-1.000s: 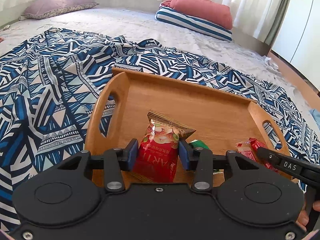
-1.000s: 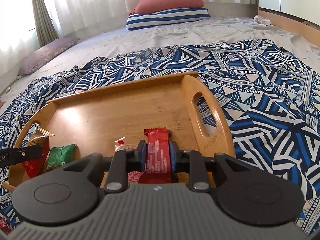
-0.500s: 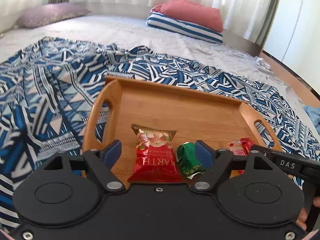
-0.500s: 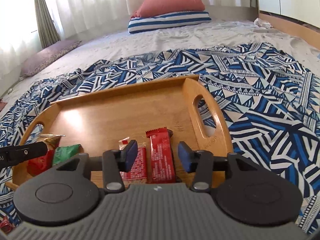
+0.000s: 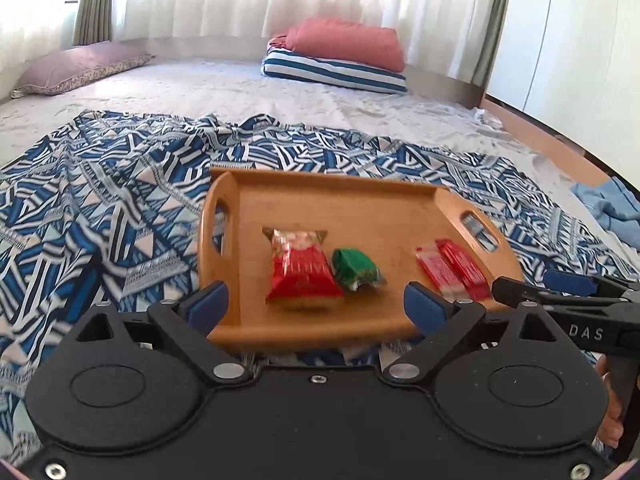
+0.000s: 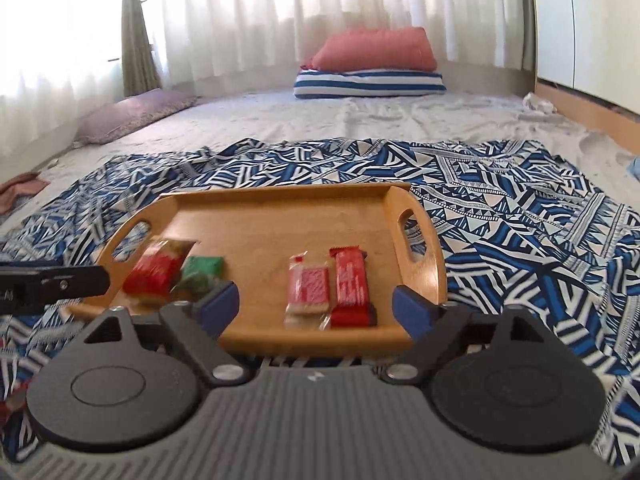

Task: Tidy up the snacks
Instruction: 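Open the left gripper to drop the red chip bag onto the tray, then grasp a red bar with the left gripper while the right gripper grasps a white-red packet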

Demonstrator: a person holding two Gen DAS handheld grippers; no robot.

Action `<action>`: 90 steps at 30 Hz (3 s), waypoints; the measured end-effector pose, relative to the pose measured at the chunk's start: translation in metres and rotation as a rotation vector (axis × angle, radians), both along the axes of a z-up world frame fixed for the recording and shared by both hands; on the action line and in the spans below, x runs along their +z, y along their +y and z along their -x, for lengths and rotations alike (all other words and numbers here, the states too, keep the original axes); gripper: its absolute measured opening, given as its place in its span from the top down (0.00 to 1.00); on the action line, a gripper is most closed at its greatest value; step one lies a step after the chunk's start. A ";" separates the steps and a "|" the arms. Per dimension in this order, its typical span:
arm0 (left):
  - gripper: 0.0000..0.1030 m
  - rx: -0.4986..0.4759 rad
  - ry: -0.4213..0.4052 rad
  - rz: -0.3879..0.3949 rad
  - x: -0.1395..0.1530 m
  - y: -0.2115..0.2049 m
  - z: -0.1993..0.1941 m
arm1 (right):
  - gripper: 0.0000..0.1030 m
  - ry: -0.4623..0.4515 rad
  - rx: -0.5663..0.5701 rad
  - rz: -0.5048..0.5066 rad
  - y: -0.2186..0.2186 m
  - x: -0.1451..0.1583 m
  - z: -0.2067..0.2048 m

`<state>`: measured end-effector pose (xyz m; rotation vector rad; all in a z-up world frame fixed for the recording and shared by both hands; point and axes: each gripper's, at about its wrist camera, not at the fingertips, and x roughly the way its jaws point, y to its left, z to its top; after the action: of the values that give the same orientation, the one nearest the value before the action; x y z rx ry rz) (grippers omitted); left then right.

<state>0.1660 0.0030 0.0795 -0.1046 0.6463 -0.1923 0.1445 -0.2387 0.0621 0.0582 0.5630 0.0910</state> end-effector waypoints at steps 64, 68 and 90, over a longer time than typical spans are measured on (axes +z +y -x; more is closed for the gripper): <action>0.51 0.107 0.061 -0.073 -0.064 0.059 0.133 | 0.17 -0.026 -0.018 0.020 0.038 -0.056 0.146; 0.58 0.093 0.066 -0.063 -0.064 0.059 0.132 | 0.32 -0.045 -0.045 0.023 0.040 -0.055 0.148; 0.81 0.137 0.061 -0.025 -0.063 0.063 0.130 | 0.67 -0.045 -0.154 -0.050 0.038 -0.059 0.139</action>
<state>0.0360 0.0655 0.0170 -0.1305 0.6996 -0.0495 0.0057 -0.2004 0.0031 0.1479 0.5098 -0.0435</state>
